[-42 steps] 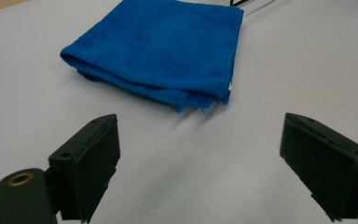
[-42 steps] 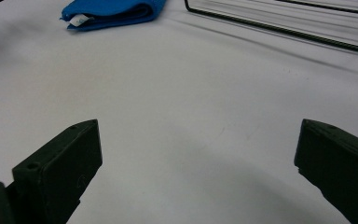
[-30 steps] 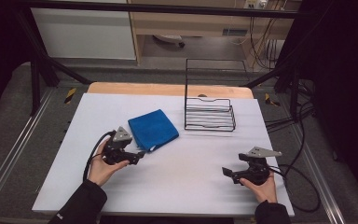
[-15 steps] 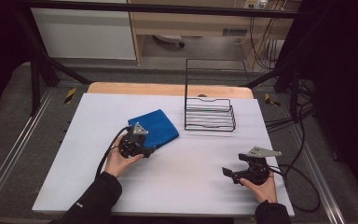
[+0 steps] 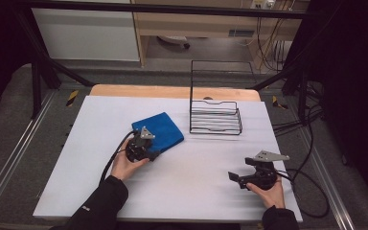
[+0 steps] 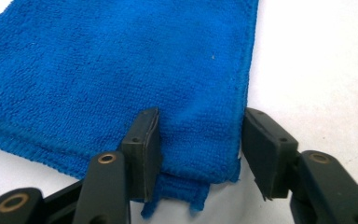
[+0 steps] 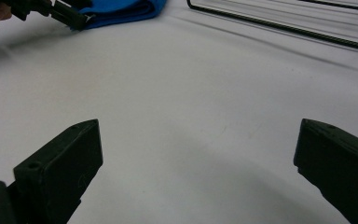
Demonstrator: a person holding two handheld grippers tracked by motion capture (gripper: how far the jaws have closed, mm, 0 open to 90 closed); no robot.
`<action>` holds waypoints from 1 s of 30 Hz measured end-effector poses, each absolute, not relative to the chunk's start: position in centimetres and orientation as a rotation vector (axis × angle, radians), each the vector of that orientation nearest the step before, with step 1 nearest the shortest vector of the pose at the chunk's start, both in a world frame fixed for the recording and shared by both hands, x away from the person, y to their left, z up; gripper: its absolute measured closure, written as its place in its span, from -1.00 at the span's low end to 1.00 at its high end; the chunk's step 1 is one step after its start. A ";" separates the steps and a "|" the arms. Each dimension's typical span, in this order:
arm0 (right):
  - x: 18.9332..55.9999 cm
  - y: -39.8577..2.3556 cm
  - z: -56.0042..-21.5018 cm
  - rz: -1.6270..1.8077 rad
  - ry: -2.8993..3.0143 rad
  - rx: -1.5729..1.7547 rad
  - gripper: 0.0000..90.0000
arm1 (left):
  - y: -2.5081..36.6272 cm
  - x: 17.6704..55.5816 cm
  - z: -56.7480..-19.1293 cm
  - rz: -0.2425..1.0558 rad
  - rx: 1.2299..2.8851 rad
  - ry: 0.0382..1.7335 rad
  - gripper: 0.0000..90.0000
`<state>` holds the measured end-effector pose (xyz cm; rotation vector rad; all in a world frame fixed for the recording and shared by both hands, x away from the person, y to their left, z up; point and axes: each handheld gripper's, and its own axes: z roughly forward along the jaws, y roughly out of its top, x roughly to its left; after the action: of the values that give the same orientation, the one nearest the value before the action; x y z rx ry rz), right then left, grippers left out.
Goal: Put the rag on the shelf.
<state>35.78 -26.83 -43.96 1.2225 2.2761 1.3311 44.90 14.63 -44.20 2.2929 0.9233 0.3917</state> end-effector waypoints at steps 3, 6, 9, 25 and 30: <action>35.8 -26.8 -44.0 1.331 2.276 1.222 -0.96 | 14.3 44.8 -44.2 0.414 2.317 0.904 0.09; 35.8 -26.8 -44.0 1.334 2.275 1.223 -0.96 | 14.3 44.8 -44.2 0.407 2.321 0.899 0.15; 35.8 -26.8 -43.9 1.336 2.274 1.222 -0.96 | 14.4 44.9 -44.1 0.435 2.323 0.904 0.34; 35.8 -26.8 -43.9 1.337 2.278 1.222 -0.96 | 15.4 45.4 -43.4 0.409 2.320 0.902 0.83; 35.8 -26.9 -43.9 1.338 2.279 1.220 -0.96 | 15.7 45.0 -42.6 0.401 2.325 0.883 0.84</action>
<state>35.79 -26.87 -43.93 1.2195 2.2787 1.3380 44.96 15.72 -42.57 2.3245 0.8830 0.4014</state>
